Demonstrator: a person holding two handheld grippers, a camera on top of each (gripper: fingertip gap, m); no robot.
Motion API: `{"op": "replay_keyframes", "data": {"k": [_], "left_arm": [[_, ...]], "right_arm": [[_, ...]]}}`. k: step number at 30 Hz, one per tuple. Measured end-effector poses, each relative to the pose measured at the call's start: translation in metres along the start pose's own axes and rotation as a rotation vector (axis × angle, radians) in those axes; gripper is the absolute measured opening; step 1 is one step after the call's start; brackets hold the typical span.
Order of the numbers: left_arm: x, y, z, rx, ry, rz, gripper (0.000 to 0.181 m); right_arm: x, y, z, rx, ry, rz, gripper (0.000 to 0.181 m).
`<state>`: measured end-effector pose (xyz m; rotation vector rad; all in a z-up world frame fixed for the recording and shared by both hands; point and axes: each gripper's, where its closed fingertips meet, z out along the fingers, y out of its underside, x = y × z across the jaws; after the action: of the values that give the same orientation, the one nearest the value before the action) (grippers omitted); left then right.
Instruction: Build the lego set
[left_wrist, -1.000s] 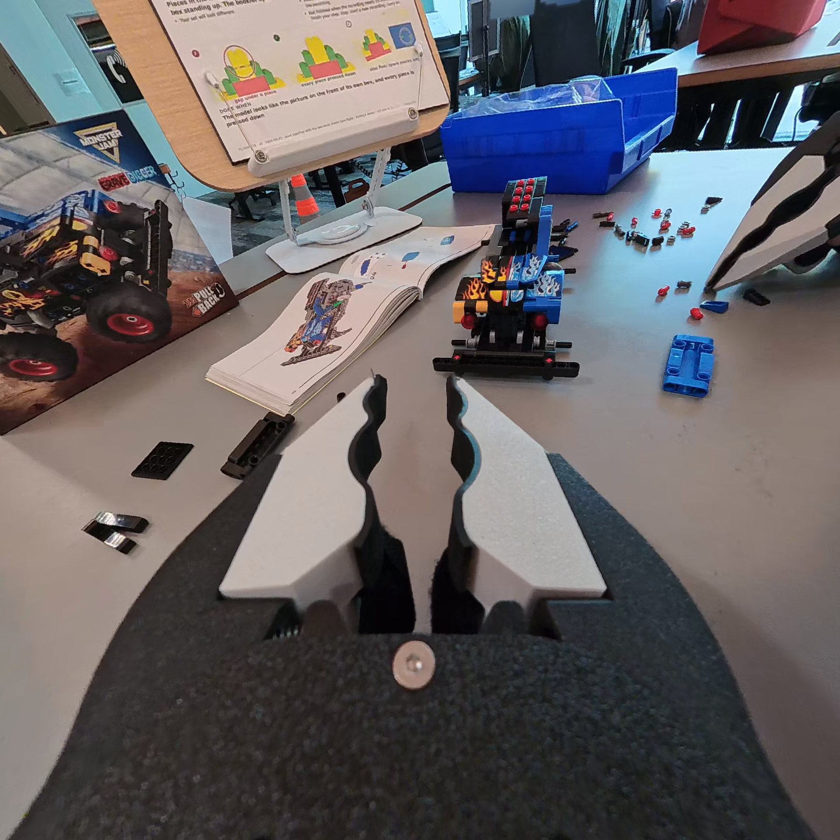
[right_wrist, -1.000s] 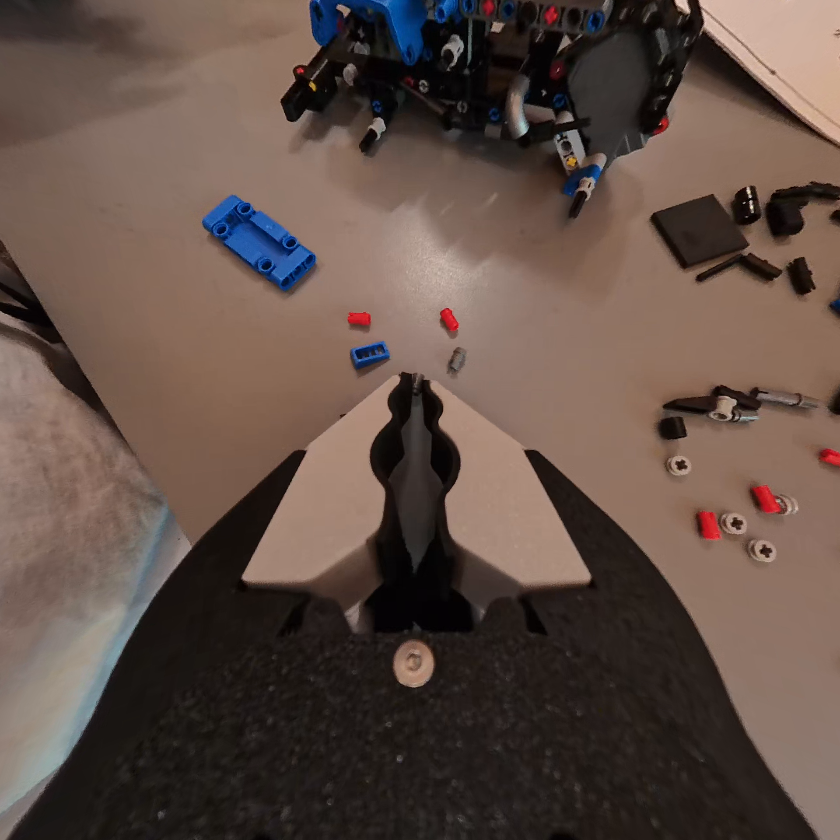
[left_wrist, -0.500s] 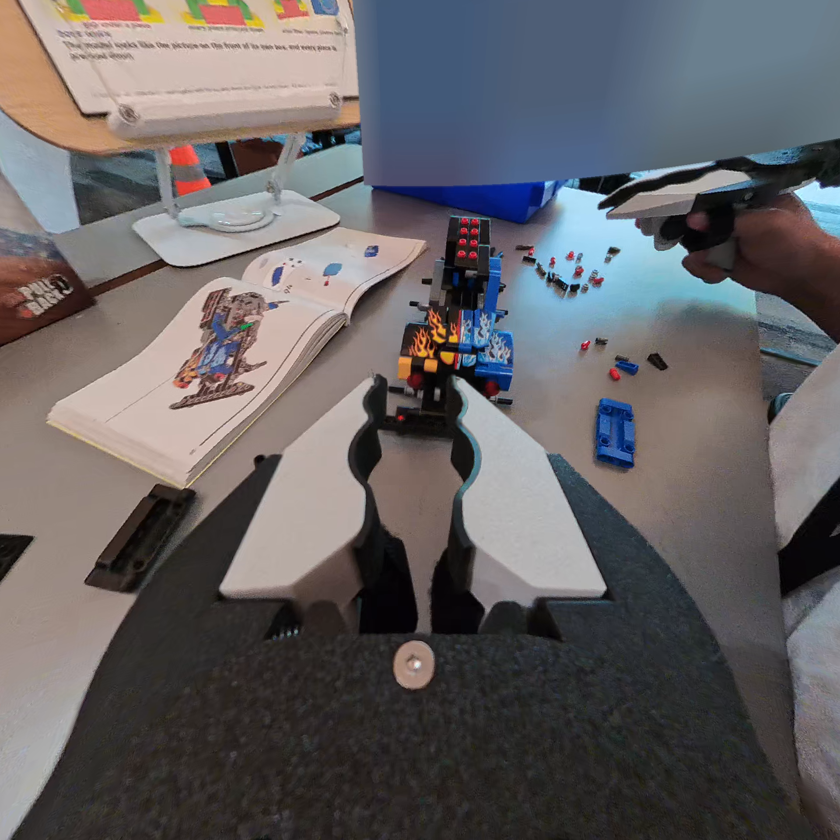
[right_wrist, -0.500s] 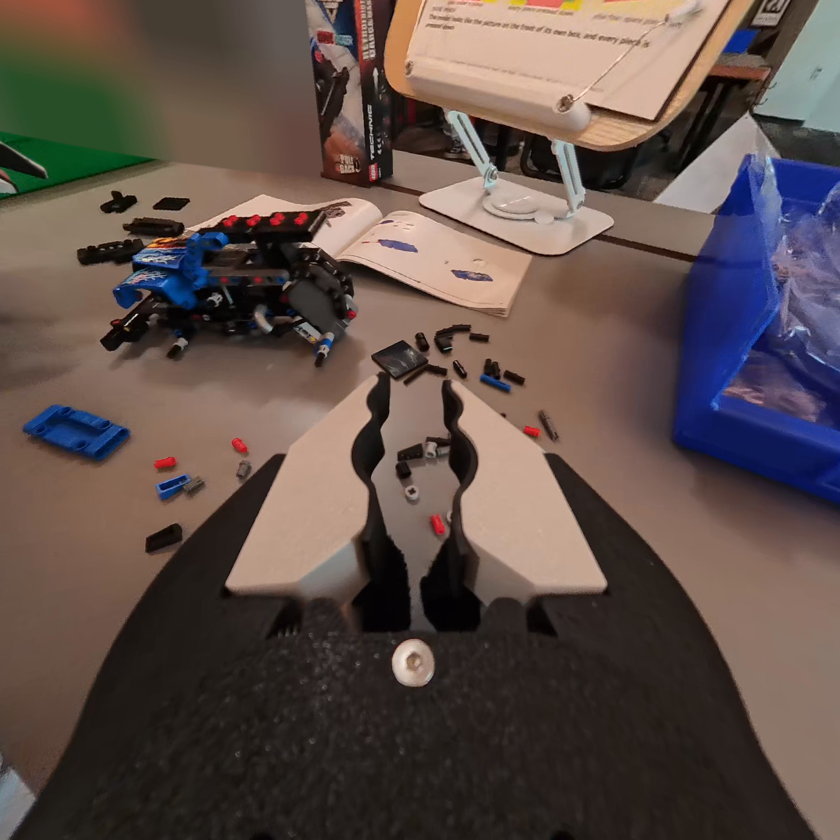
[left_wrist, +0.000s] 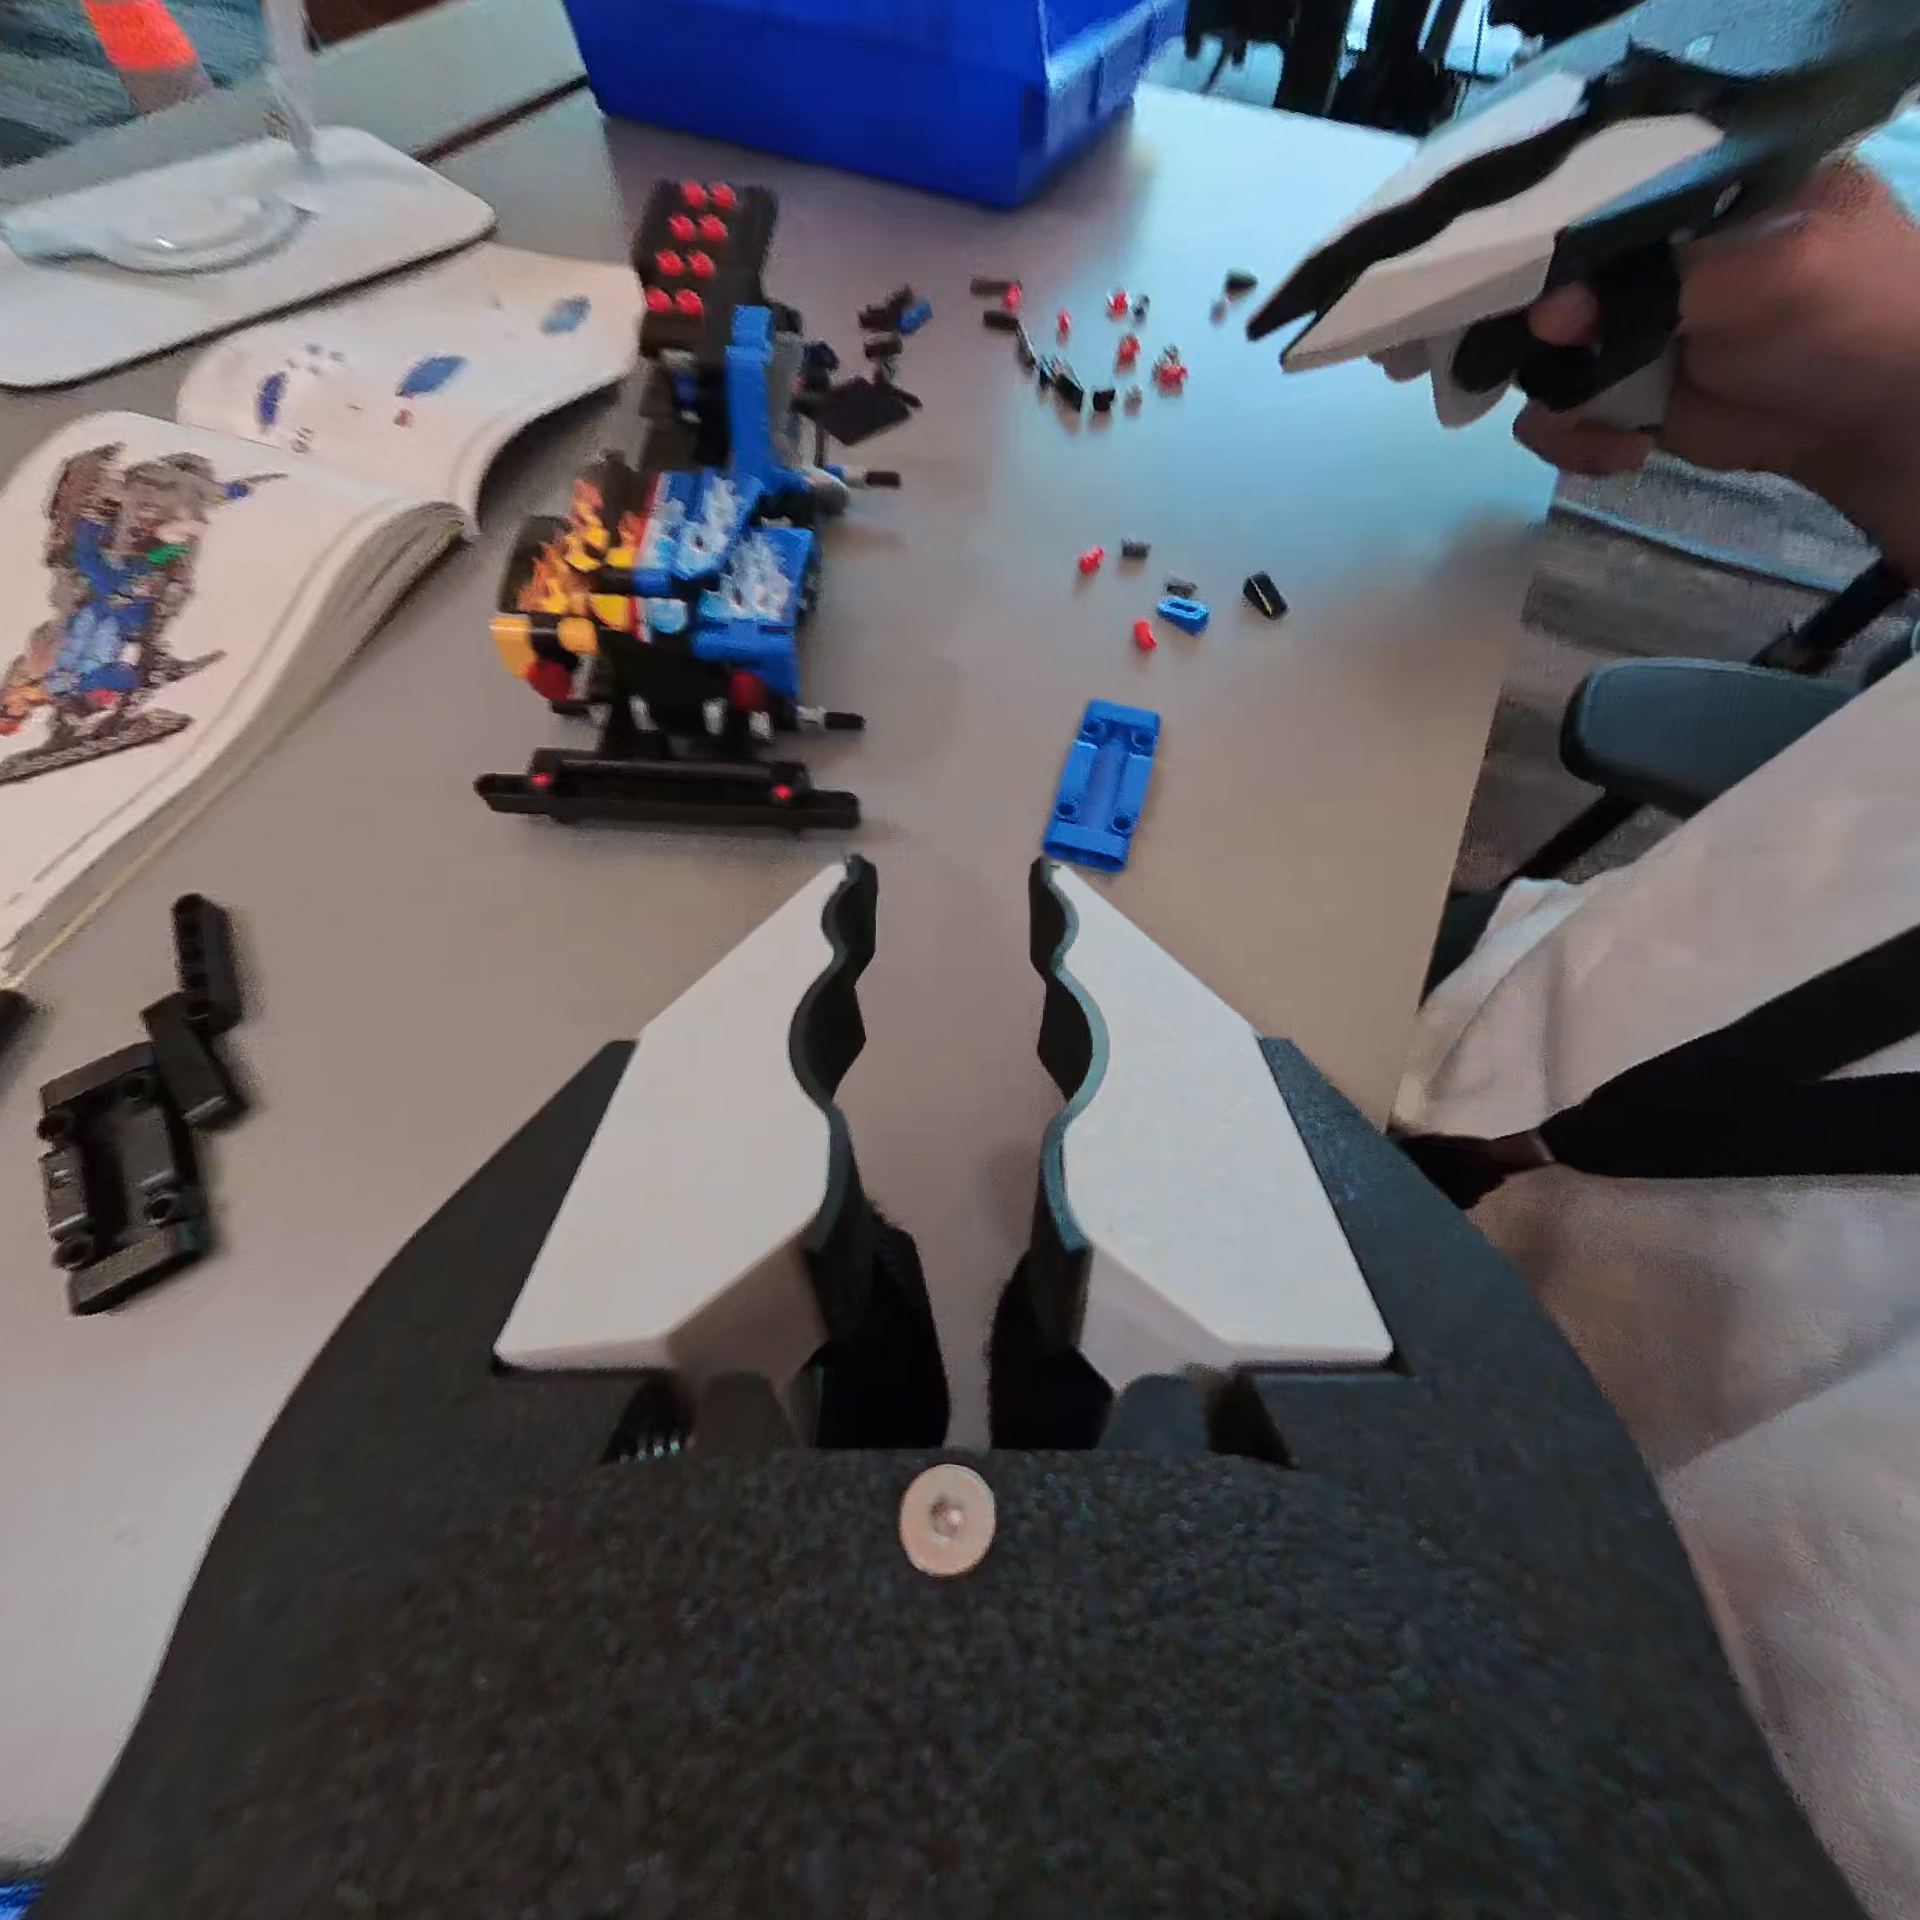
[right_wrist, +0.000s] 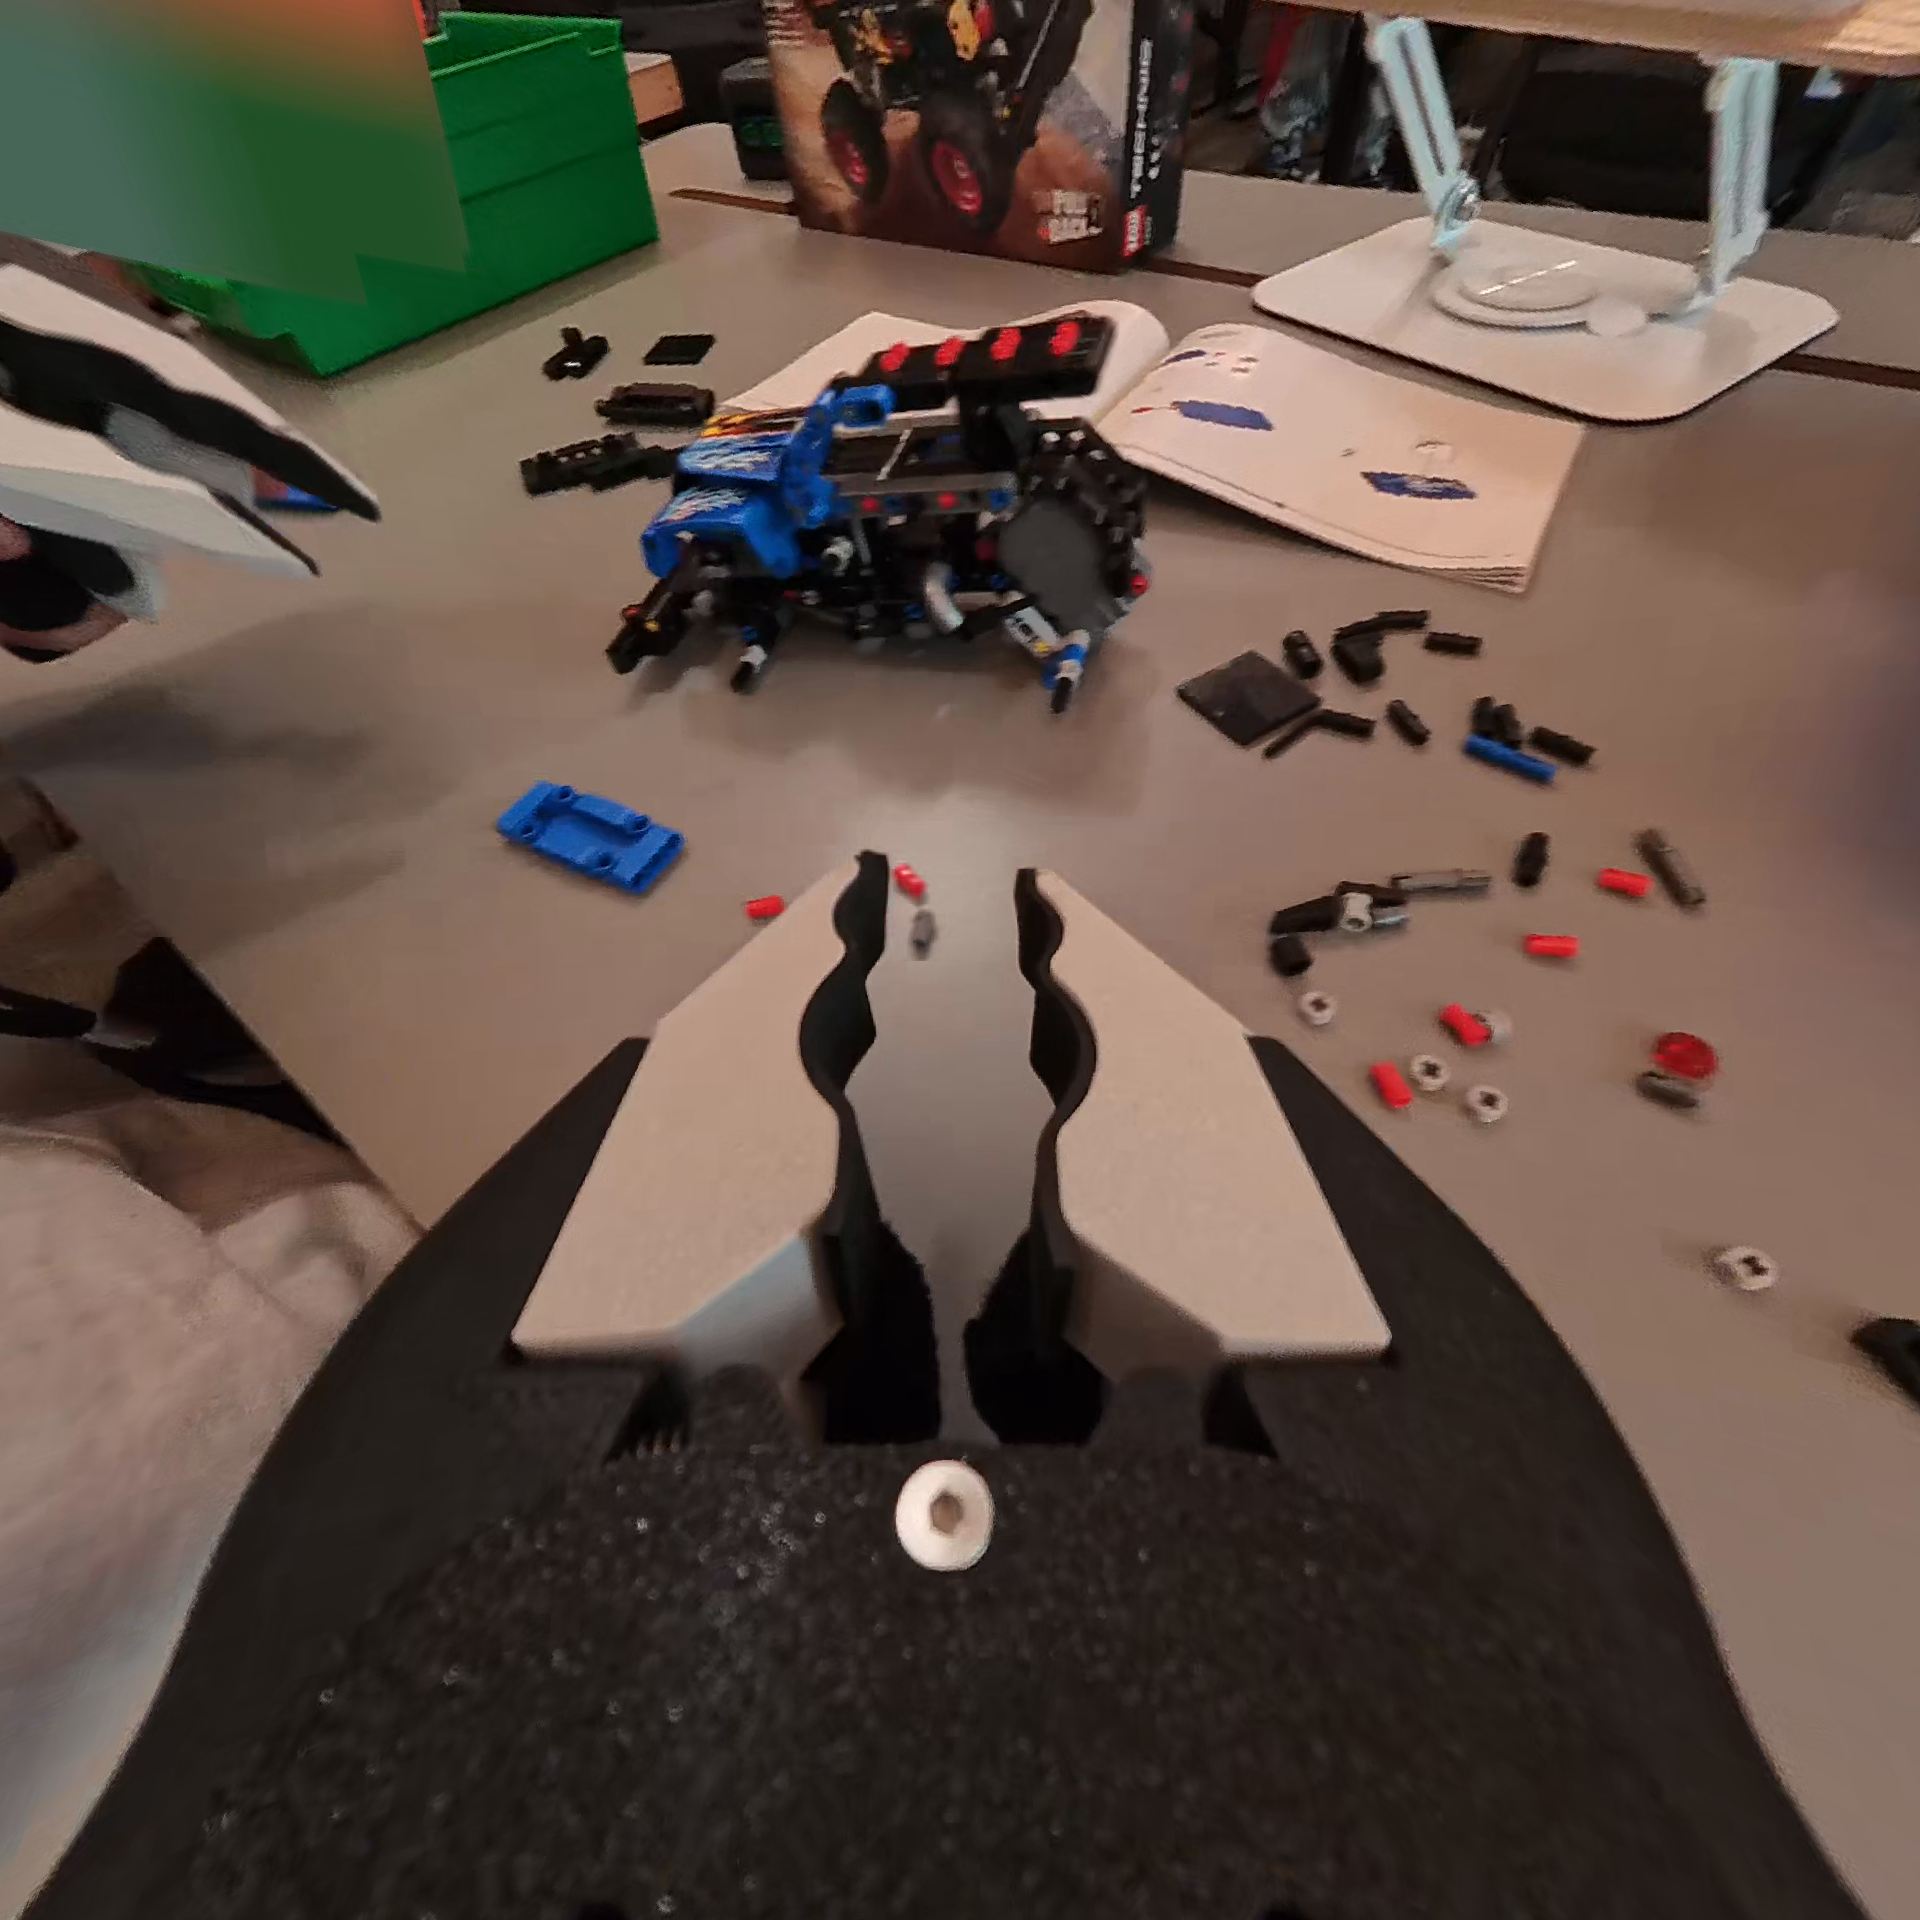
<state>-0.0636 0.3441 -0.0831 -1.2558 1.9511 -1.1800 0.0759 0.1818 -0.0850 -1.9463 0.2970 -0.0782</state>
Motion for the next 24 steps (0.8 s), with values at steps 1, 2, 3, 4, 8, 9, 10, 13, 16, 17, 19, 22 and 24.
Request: {"op": "replay_keyframes", "data": {"k": [1,2,3,4,8,9,10,13,16,17,19,22,24], "left_arm": [[0.006,0.004,0.004,-0.021,0.009,0.016,0.028],[0.013,0.007,0.008,-0.046,0.023,0.035,0.03],[0.017,0.008,0.013,-0.068,0.026,0.061,0.031],[0.019,0.006,0.018,-0.074,0.024,0.097,0.031],[0.04,0.007,0.039,-0.144,0.156,0.148,0.036],[0.043,0.01,0.045,-0.164,0.184,0.155,0.038],[0.044,0.013,0.051,-0.186,0.198,0.163,0.038],[0.043,0.021,0.067,-0.222,0.207,0.184,0.038],[0.047,0.021,0.078,-0.223,0.229,0.179,0.038],[0.048,0.021,0.081,-0.226,0.231,0.184,0.037],[0.046,0.022,0.088,-0.249,0.208,0.196,0.027],[0.045,0.02,0.093,-0.258,0.201,0.213,0.022],[0.038,0.016,0.094,-0.241,0.181,0.249,0.022]], "right_arm": [[-0.009,0.002,0.0,-0.003,-0.017,0.015,0.024],[-0.02,0.004,-0.001,-0.002,-0.047,0.034,0.024],[-0.031,0.005,-0.002,0.007,-0.076,0.045,0.024],[-0.04,0.007,-0.003,0.018,-0.089,0.047,0.024],[-0.062,0.018,-0.005,0.044,-0.112,0.064,0.023],[-0.068,0.019,-0.005,0.055,-0.128,0.083,0.023],[-0.074,0.019,-0.004,0.07,-0.149,0.099,0.022],[-0.086,0.024,-0.003,0.052,-0.188,0.105,0.022],[-0.087,0.024,-0.003,0.049,-0.173,0.056,0.022],[-0.087,0.024,-0.004,0.045,-0.17,0.042,0.021],[-0.087,0.023,-0.005,0.043,-0.163,0.013,0.021],[-0.083,0.024,-0.004,0.04,-0.143,-0.024,0.02],[-0.082,0.025,-0.001,0.026,-0.14,-0.05,0.021]]}}
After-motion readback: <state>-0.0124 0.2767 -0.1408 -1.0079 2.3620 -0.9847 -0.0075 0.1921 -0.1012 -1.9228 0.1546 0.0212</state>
